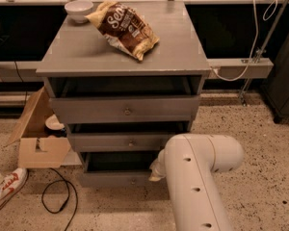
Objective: Open bottom drawer
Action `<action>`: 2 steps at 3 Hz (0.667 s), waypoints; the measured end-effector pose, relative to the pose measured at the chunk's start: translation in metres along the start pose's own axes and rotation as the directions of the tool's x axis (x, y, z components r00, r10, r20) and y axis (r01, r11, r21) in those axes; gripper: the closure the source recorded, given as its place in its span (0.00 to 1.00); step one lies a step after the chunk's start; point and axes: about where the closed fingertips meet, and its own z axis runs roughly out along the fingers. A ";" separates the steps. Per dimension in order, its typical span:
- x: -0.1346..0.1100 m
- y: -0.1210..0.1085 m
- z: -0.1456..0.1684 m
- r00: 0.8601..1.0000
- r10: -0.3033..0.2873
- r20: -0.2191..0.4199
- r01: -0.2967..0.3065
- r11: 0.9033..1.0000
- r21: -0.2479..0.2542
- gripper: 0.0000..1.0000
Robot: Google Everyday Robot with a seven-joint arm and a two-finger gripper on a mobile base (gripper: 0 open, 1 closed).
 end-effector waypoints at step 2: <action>-0.001 0.000 -0.002 1.000 -0.001 0.000 0.001 1.000 -0.001 0.84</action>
Offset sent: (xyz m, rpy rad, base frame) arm -0.0003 0.0000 0.0026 0.0002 0.0003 0.0008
